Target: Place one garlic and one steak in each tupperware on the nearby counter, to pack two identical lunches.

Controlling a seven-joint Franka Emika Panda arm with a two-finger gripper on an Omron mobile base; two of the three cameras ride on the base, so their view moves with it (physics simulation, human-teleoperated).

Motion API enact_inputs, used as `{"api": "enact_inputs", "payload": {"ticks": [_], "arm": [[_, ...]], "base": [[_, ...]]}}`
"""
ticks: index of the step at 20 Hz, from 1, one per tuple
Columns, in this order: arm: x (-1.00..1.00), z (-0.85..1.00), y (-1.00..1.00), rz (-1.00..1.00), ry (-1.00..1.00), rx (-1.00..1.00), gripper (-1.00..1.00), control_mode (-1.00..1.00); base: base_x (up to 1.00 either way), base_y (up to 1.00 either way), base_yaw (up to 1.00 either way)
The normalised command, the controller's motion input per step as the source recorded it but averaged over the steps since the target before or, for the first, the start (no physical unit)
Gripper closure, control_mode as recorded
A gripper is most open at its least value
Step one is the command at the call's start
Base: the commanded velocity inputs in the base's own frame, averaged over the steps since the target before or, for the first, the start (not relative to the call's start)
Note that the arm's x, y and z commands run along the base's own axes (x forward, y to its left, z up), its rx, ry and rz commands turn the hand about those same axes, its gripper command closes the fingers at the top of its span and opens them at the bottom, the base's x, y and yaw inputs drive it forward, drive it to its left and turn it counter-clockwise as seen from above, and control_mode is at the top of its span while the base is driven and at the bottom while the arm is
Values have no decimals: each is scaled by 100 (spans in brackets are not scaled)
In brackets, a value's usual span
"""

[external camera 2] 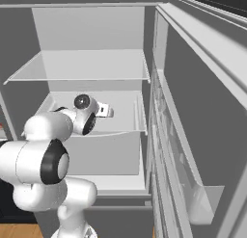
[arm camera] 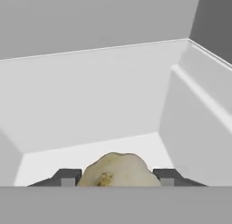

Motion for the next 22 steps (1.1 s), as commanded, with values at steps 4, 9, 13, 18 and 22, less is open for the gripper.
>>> {"api": "enact_inputs", "payload": {"ticks": [4,9,13,18,22], "arm": [[-100,80,-15,-3,-22,9,100,-100],[-100,90,-16,-4,-8,10,100,-100],[-100,48,-5,0,3,3,100,-100],[-100,15,0,0,18,0,100,-100],[-50,0,9,1,19,-4,100,100]], "base": [[0,0,0],[0,0,0],[0,0,0],[0,0,0],[-50,16,2]]}}
